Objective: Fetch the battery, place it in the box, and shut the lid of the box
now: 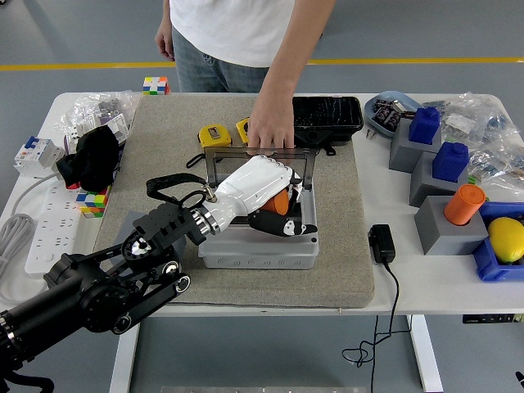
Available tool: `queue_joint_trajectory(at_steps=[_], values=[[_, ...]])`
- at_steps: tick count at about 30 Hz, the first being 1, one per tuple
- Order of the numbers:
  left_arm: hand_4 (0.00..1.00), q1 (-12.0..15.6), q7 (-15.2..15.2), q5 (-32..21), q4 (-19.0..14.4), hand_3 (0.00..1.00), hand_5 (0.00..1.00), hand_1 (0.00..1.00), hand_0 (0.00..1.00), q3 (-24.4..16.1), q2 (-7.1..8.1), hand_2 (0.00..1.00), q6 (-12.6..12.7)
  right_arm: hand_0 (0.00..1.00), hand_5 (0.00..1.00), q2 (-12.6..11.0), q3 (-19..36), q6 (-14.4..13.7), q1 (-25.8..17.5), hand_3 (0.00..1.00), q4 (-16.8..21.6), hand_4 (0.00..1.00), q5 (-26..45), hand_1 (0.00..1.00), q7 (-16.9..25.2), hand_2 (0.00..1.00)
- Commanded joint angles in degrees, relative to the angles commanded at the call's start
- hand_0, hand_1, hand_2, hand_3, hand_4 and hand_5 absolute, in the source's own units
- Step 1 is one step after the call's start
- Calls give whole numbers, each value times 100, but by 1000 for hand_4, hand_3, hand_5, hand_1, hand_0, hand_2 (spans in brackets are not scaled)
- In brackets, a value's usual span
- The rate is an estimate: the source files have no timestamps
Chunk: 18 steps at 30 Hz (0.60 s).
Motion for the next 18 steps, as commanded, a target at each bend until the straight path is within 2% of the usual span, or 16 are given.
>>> queue_joint_trajectory(at_steps=[18], values=[[993,-15,-60,-70,25,203,748,212,220,-6,6,207,-21,863,998,-11,-65,11,21,848,0,998,62,860,-1,825]])
